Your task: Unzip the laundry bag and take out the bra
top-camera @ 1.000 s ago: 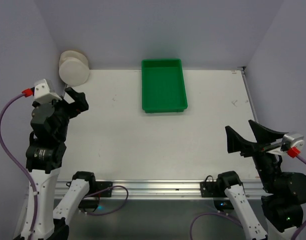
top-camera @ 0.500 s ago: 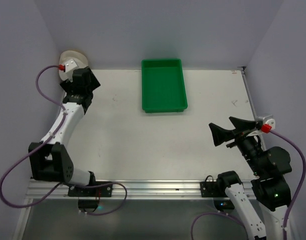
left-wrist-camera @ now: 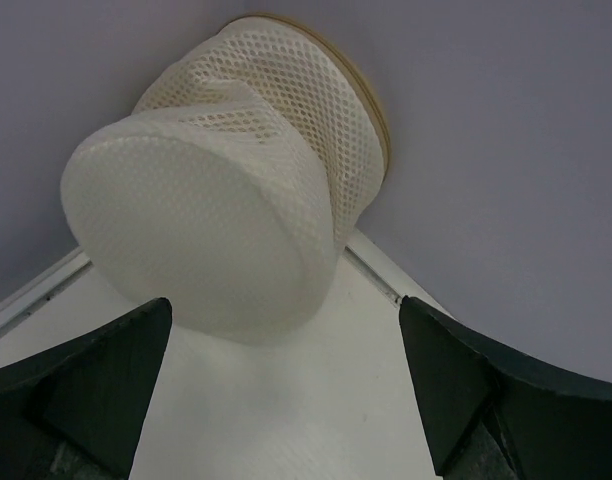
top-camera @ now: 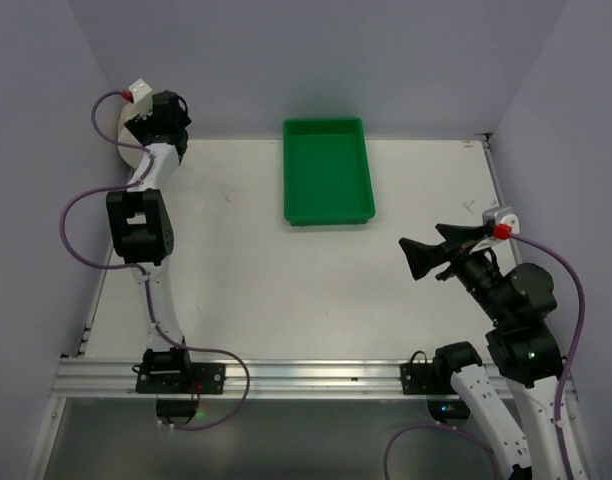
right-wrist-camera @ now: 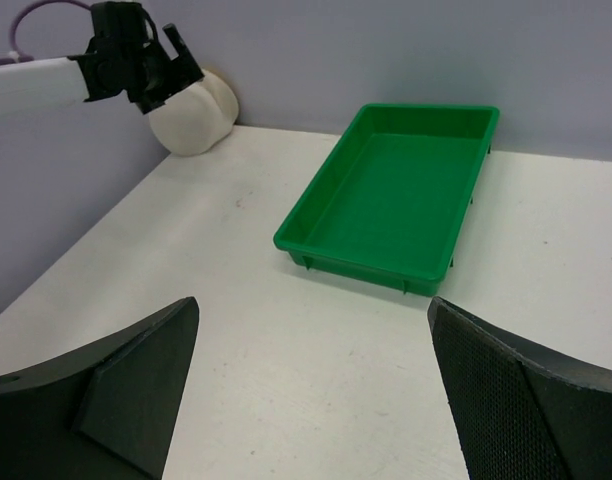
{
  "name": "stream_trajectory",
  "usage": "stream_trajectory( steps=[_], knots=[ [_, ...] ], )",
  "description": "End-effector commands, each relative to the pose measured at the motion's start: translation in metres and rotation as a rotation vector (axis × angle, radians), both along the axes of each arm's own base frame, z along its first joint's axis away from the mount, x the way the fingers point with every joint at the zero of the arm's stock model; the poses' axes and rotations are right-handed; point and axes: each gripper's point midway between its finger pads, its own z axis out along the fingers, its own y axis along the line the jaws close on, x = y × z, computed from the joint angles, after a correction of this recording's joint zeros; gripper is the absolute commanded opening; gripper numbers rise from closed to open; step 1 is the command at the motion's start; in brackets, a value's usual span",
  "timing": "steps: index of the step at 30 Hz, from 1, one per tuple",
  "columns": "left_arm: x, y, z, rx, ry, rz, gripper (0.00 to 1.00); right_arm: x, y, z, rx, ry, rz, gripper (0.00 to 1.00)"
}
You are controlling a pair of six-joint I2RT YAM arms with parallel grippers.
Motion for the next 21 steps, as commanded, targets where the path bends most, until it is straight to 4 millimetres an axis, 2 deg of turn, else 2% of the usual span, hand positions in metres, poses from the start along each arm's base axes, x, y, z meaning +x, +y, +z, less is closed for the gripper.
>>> stream_trajectory(
  steps=[1, 3, 4, 6, 8, 9, 10, 12, 13, 14, 15, 16, 17, 18, 19, 20, 21],
  knots=[
    [0.028, 0.025, 0.014, 0.02, -0.093, 0.056, 1.0, 0.006, 0.015, 0.004, 0.01, -0.034, 0.075, 0.99],
    [0.043, 0.029, -0.003, 0.037, -0.11, 0.044, 1.0, 0.007, 0.018, 0.0, 0.004, -0.03, 0.096, 0.99],
    [0.048, 0.033, -0.001, 0.048, -0.128, 0.044, 1.0, 0.007, 0.019, 0.0, 0.004, -0.03, 0.102, 0.99],
    [0.056, 0.041, -0.019, 0.076, -0.129, 0.051, 1.0, 0.007, 0.023, -0.004, -0.005, -0.025, 0.125, 0.99],
    [0.06, 0.049, -0.029, 0.077, -0.132, 0.051, 0.89, 0.006, 0.024, -0.005, -0.013, -0.027, 0.134, 0.99],
    [0.061, 0.056, -0.045, 0.068, -0.115, 0.054, 0.8, 0.006, 0.024, -0.006, -0.014, -0.023, 0.134, 0.99],
    [0.062, 0.059, -0.049, 0.056, -0.115, 0.049, 0.56, 0.006, 0.024, -0.007, -0.017, -0.017, 0.137, 0.99],
    [0.063, 0.061, -0.054, 0.026, -0.118, 0.026, 0.26, 0.005, 0.024, -0.009, -0.02, -0.014, 0.137, 0.99],
    [0.061, 0.057, -0.063, 0.014, -0.1, -0.004, 0.06, 0.005, 0.024, -0.01, -0.019, -0.012, 0.136, 0.99],
    [0.059, 0.055, -0.06, 0.015, -0.1, -0.018, 0.0, 0.005, 0.024, -0.01, -0.02, -0.014, 0.137, 0.99],
    [0.058, 0.053, -0.034, 0.032, -0.142, -0.037, 0.0, 0.005, 0.024, -0.01, -0.017, -0.013, 0.137, 0.99],
    [0.051, 0.048, -0.043, 0.027, -0.118, -0.059, 0.0, 0.005, 0.024, -0.008, -0.015, -0.017, 0.14, 0.99],
    [0.049, 0.042, -0.036, 0.021, -0.125, -0.097, 0.0, 0.004, 0.026, -0.008, -0.014, -0.017, 0.151, 0.99],
    [0.042, 0.035, -0.002, 0.021, -0.162, -0.12, 0.0, 0.004, 0.027, -0.007, -0.012, -0.02, 0.159, 0.99],
    [0.035, 0.022, -0.009, -0.002, -0.135, -0.174, 0.0, 0.003, 0.028, -0.005, -0.005, -0.022, 0.165, 0.99],
    [0.025, 0.014, 0.027, 0.0, -0.181, -0.201, 0.0, 0.002, 0.031, -0.004, -0.003, -0.023, 0.183, 0.99],
    [0.018, -0.003, 0.034, -0.011, -0.171, -0.241, 0.0, 0.002, 0.032, -0.004, 0.001, -0.019, 0.188, 0.99]
  ],
)
